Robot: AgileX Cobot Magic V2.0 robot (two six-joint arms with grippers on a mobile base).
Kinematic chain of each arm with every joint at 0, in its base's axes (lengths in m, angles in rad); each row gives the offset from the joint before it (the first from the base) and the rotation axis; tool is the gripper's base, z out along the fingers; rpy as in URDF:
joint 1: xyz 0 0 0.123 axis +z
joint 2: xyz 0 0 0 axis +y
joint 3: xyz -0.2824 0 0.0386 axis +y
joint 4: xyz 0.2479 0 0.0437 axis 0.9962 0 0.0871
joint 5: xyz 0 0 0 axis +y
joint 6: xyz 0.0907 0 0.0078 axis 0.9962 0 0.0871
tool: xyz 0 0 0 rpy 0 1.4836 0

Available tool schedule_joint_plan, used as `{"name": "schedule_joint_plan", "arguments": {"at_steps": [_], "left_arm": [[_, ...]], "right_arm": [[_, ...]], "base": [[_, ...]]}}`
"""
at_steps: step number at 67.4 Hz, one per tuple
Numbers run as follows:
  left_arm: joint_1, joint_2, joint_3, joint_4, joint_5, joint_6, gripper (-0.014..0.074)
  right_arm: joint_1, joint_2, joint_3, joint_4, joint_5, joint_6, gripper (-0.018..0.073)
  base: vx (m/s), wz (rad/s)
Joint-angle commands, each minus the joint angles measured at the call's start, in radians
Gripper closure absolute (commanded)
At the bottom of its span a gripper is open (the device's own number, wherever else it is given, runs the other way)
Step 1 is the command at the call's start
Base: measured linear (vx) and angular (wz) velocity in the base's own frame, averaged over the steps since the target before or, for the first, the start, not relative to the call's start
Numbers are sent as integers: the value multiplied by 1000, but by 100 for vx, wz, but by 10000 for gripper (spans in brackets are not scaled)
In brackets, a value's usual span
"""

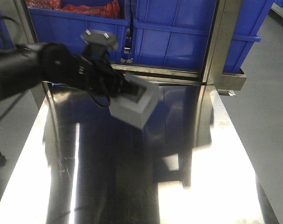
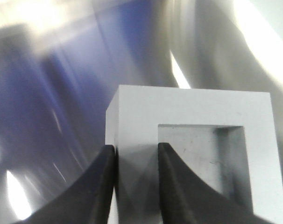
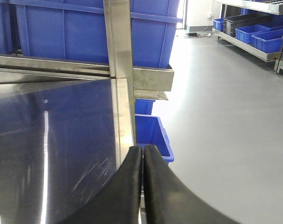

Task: Sort gray base to blue bin
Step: 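Lift the gray block with the left gripper toward the robot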

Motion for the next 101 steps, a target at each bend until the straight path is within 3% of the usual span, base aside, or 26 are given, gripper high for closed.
{"name": "schedule_joint_plan", "arguments": {"at_steps": [1,19,53,72,101], "left_arm": [[-4,-196,86,-1,-197,-5,603],[-4,-623,482,-1,-455,-4,603],[-4,-1245,901,-1,-470,-4,603],[-4,-1420,1025,-3,-478,-4,603],[-4,-1434,1025,-3,-478,-4,603]], "right_arm": [[-5,-9,2,-8,-75,-12,564],[-5,-9,2,-8,-75,-12,564],[-5,-9,2,-8,-75,-12,564],[-5,-9,2,-8,-75,-12,564],[-5,-9,2,-8,-75,-12,564]], "base": [[0,0],[0,0],[0,0],[0,0],[0,0]]}}
